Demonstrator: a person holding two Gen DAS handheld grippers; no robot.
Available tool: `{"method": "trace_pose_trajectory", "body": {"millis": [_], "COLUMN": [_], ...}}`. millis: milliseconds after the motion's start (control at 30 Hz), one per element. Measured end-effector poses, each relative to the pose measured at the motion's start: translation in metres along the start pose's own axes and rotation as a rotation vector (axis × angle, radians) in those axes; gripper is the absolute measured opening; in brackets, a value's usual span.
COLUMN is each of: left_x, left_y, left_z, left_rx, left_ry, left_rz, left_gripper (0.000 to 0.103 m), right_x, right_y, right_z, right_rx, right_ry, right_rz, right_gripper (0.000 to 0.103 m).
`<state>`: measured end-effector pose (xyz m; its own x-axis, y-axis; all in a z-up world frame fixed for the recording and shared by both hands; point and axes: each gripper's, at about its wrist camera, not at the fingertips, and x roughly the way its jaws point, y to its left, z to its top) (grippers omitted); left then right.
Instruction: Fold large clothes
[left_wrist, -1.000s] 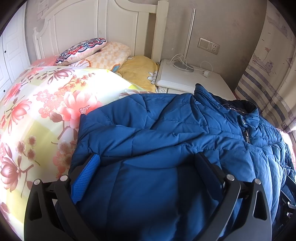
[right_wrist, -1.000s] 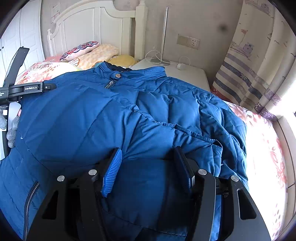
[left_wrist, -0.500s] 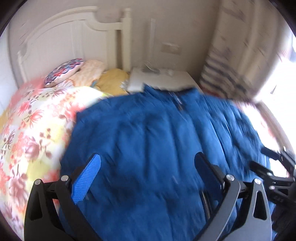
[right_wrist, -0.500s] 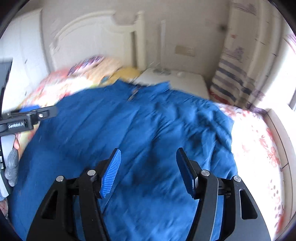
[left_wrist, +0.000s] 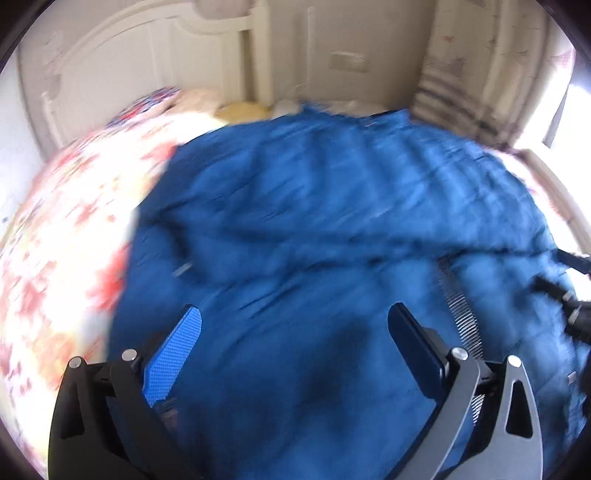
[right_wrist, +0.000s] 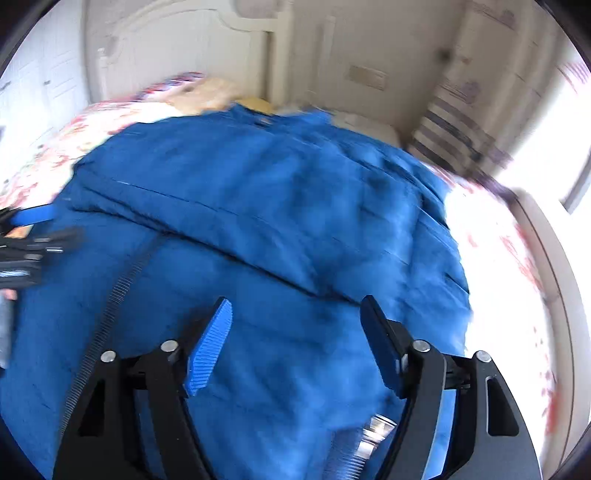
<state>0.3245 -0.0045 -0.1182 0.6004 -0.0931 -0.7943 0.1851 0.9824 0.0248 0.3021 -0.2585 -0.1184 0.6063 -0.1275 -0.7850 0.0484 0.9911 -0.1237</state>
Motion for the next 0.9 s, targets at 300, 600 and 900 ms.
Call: {"method": "trace_pose_trajectory", "body": {"millis": [300,600,900], "left_x": [-0.019,-0.023,-0.043], "left_y": [0.022,-0.059,0.002], "left_z": [-0.010,-0.041,-0.051], "left_rx": [-0.076,0.175,0.047], "left_ry": [-0.019,-0.006,-0.032], "left_rz": [0.011,-0.031,-0.020], "left_gripper": [0.100,0.101,0.101], "right_x": [-0.014,-0.016,-0.039], "right_y": [-0.006,0.081,0.013], "right_z": [-0.011,-0.030,-0.050], "right_rx": [0.097,-0.173,-0.030], "right_ry": [-0.026,-0.009,-0.011], "right_rz": [0.109,0.148,0.081], "right_gripper": [0.076,0.084,0.084]}}
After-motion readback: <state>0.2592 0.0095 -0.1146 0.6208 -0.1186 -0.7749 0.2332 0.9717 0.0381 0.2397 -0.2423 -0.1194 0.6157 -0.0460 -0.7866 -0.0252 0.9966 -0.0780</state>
